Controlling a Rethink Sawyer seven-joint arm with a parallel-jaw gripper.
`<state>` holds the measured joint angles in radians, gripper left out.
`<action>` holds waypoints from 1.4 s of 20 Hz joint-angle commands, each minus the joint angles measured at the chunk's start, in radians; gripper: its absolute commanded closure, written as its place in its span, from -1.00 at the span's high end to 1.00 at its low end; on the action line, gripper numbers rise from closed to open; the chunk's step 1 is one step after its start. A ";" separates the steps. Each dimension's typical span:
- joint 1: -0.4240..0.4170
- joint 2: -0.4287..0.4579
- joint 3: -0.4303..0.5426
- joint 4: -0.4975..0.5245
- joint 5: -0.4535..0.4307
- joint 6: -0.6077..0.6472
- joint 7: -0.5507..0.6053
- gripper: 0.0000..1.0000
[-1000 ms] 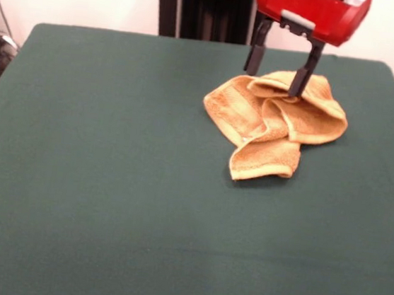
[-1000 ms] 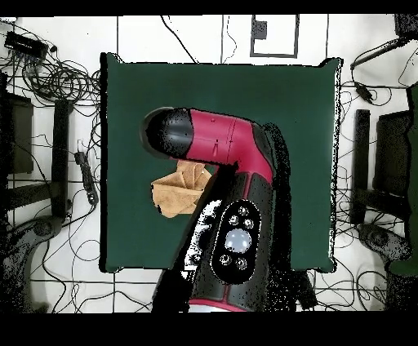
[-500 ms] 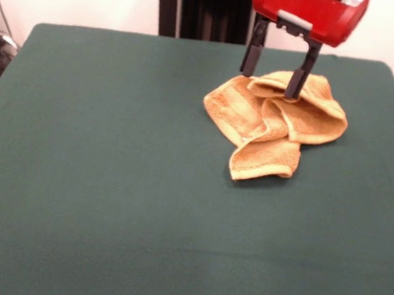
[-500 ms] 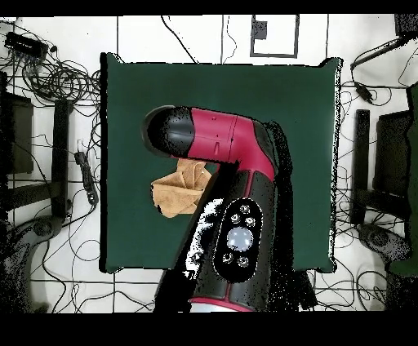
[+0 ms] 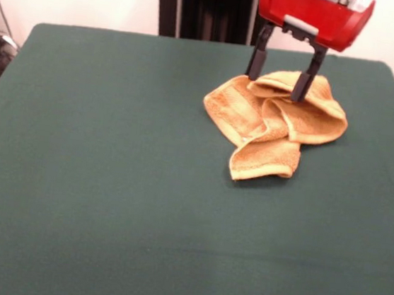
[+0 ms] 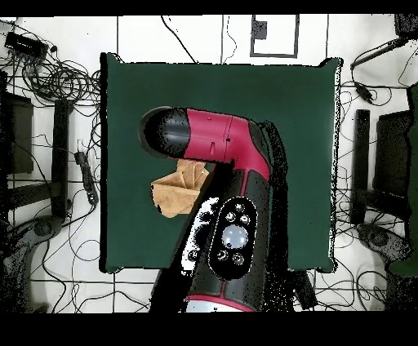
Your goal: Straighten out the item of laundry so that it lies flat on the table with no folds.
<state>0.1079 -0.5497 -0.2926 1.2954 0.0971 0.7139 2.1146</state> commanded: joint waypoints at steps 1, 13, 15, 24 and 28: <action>0.038 0.151 0.140 0.162 -0.003 -0.133 0.147 1.00; 0.084 -0.041 0.124 0.360 -0.023 -0.153 0.090 1.00; 0.072 -0.052 0.134 0.387 -0.016 -0.163 0.085 1.00; 0.055 0.011 0.129 0.257 -0.033 -0.178 0.069 1.00; 0.053 0.114 0.126 0.076 -0.019 -0.119 0.077 1.00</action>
<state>0.1577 -0.5952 -0.2765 1.5060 0.0867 0.5567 2.1146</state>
